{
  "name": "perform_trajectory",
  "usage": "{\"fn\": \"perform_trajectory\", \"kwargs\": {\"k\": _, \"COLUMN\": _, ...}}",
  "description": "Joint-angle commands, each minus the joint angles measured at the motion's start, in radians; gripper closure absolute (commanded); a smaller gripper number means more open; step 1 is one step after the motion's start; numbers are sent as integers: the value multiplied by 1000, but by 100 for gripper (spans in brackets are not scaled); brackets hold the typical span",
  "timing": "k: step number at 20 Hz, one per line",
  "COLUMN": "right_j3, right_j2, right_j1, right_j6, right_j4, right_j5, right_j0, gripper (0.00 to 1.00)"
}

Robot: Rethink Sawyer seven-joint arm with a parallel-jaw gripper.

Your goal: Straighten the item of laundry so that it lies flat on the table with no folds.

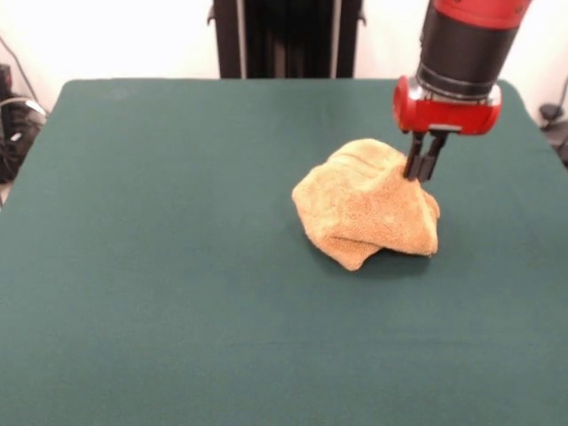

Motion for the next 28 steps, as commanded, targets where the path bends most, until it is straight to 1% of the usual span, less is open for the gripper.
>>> {"fn": "perform_trajectory", "kwargs": {"k": 1, "right_j3": 26, "right_j2": 78, "right_j1": -36, "right_j6": 182, "right_j4": 11, "right_j5": 108, "right_j0": -1, "gripper": 100}}
{"fn": "perform_trajectory", "kwargs": {"k": 18, "right_j3": 33, "right_j2": 87, "right_j1": -33, "right_j6": 188, "right_j4": 7, "right_j5": 86, "right_j0": -6, "gripper": 100}}
{"fn": "perform_trajectory", "kwargs": {"k": 22, "right_j3": 33, "right_j2": 91, "right_j1": -48, "right_j6": 176, "right_j4": 7, "right_j5": 111, "right_j0": -12, "gripper": 100}}
{"fn": "perform_trajectory", "kwargs": {"k": 28, "right_j3": 52, "right_j2": 95, "right_j1": -114, "right_j6": 166, "right_j4": 14, "right_j5": 196, "right_j0": -22, "gripper": 100}}
